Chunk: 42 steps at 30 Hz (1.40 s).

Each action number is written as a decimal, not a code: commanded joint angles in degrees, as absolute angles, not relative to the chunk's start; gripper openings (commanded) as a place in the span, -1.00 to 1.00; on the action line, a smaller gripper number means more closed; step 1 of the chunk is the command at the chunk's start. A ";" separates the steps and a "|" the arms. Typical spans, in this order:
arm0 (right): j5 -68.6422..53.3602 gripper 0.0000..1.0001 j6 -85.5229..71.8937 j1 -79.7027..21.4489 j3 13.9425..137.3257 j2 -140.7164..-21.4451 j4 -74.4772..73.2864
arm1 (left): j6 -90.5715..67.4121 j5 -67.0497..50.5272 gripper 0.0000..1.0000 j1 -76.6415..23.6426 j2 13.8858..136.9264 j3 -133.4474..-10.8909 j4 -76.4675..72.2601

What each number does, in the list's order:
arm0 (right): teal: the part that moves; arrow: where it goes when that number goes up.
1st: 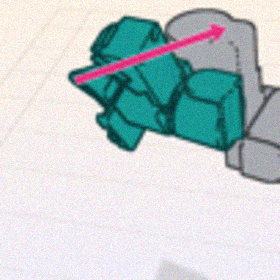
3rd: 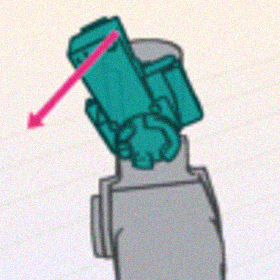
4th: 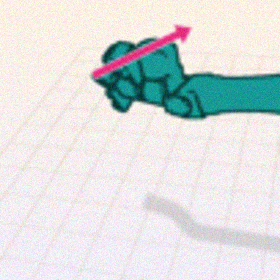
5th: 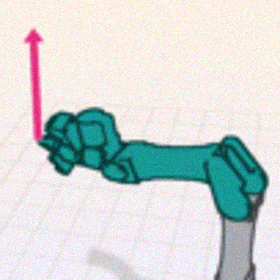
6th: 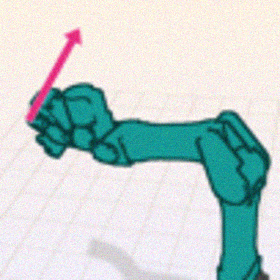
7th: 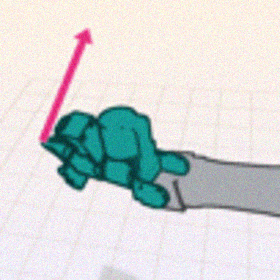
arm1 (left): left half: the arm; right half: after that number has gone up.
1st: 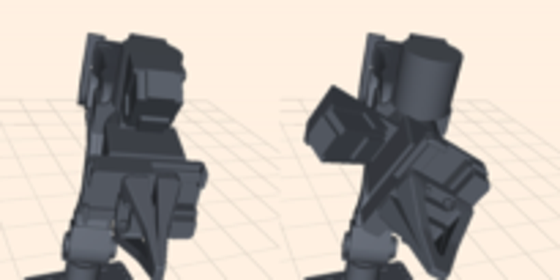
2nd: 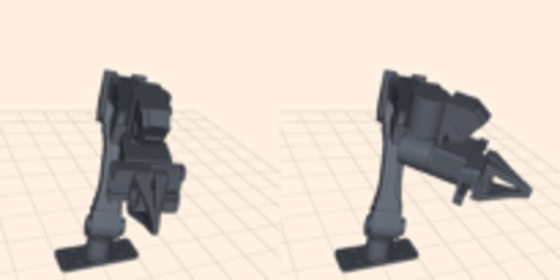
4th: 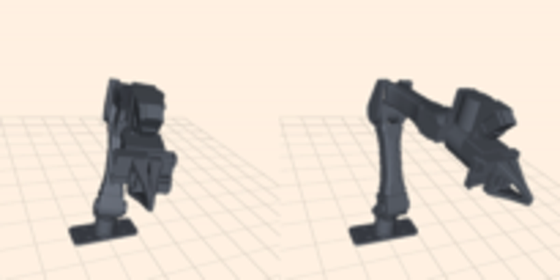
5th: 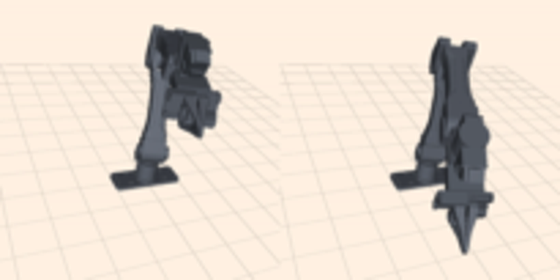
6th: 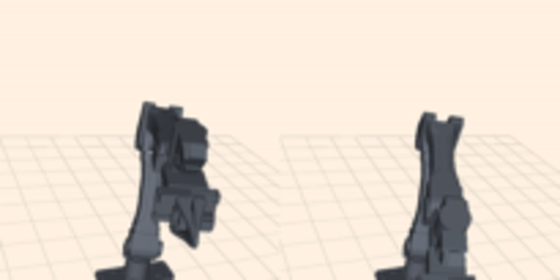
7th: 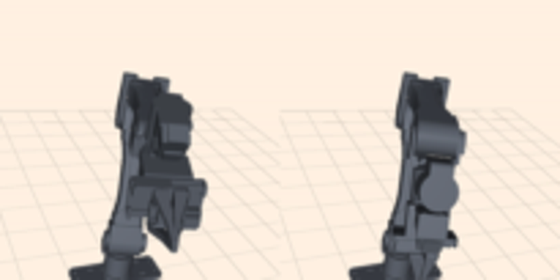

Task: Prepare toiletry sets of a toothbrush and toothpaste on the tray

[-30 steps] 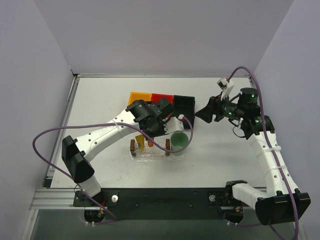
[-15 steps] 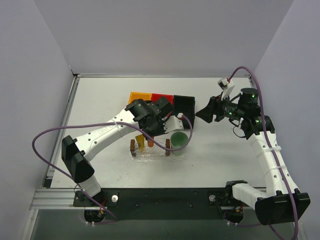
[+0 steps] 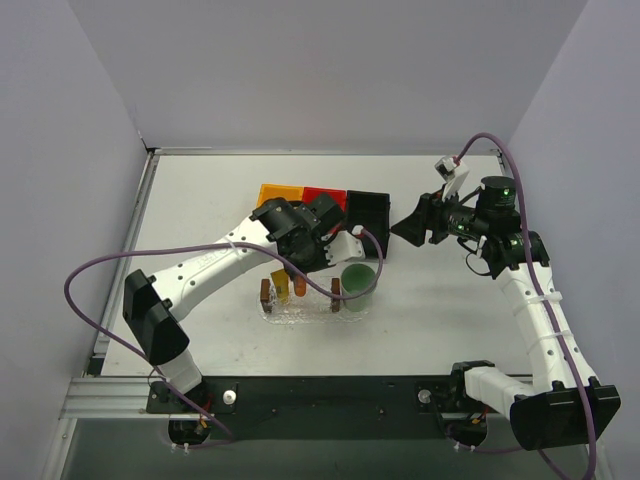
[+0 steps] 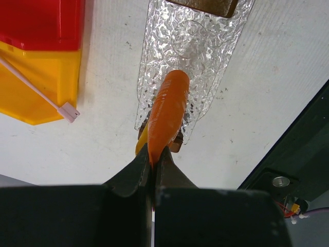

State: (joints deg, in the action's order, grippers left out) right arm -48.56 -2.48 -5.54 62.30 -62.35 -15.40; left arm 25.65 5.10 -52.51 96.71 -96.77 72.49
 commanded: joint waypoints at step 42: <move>-51.59 0.09 -1.67 -4.39 61.61 -62.14 -13.97 | 19.86 1.67 -1.00 -49.75 99.84 -91.14 64.07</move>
State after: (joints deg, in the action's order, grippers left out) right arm -49.56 -2.48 -4.84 61.80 -62.37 -15.42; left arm 20.71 2.46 -50.13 100.95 -91.92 66.57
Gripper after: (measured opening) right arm 0.547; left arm 0.058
